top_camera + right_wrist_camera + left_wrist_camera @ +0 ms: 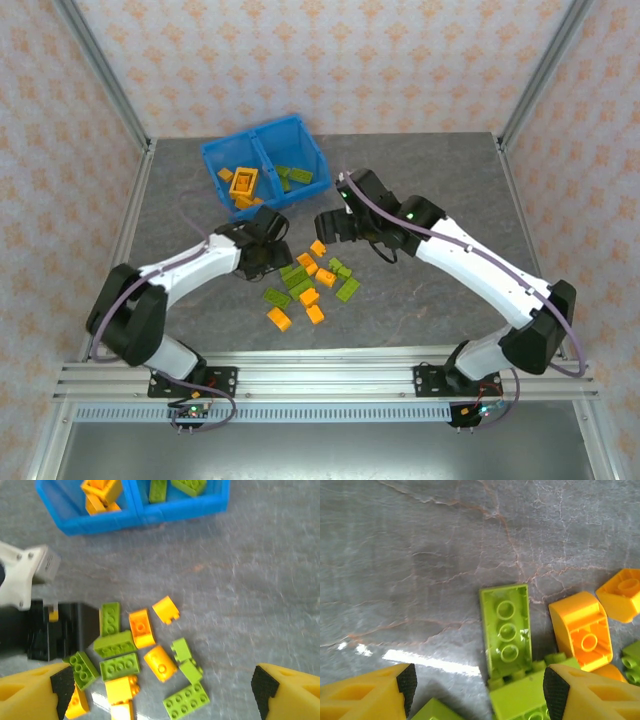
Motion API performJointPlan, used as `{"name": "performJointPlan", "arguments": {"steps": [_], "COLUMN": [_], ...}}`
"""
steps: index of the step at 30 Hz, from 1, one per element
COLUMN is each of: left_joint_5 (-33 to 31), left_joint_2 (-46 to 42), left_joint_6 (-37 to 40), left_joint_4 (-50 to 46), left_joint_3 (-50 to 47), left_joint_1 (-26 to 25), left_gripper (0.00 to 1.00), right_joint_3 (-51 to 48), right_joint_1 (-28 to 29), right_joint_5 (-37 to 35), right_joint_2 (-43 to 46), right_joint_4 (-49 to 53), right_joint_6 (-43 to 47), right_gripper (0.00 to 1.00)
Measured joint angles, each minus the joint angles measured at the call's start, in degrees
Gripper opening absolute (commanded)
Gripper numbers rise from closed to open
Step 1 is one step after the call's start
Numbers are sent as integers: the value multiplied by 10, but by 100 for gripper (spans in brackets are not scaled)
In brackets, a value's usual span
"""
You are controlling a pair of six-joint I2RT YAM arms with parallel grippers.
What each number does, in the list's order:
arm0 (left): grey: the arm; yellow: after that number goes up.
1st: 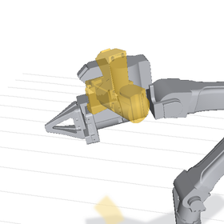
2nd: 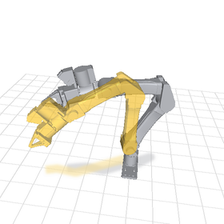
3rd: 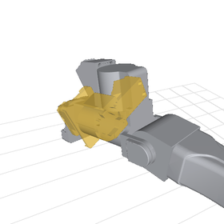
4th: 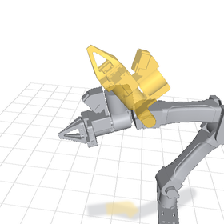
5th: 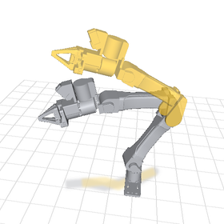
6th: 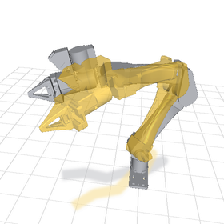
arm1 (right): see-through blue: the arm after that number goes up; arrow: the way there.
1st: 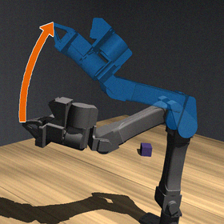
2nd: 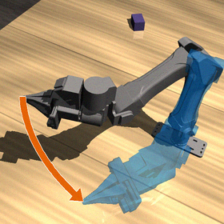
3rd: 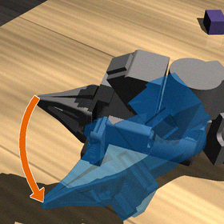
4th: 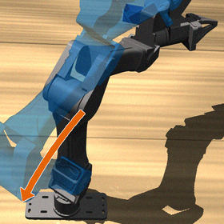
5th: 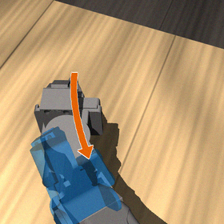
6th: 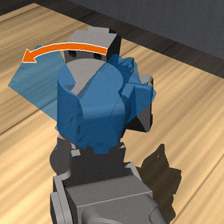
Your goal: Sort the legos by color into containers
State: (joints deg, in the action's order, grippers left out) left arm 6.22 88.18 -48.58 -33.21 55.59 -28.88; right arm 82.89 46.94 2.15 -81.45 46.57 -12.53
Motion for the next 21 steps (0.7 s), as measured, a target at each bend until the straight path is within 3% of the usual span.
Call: {"name": "performJointPlan", "arguments": {"steps": [3,10,16,21], "left_joint_5": [7,10,3,-4], "left_joint_2": [57,155,151,126], "left_joint_6": [2,4,3,7], "left_joint_4": [0,0,-13,-35], "left_joint_3": [41,80,80,90], "left_joint_1": [0,0,0,0], "left_gripper": [69,51,26,24], "right_joint_3": [-9,-9,-9,-9], "right_joint_1": [-1,-9,-14,-18], "right_joint_5": [-3,-20,-34,-42], "right_joint_2": [27,84,87,87], "right_joint_4": [18,24,31,32], "right_joint_6": [-4,-8,-15,-29], "right_gripper": [93,93,94,94]}}
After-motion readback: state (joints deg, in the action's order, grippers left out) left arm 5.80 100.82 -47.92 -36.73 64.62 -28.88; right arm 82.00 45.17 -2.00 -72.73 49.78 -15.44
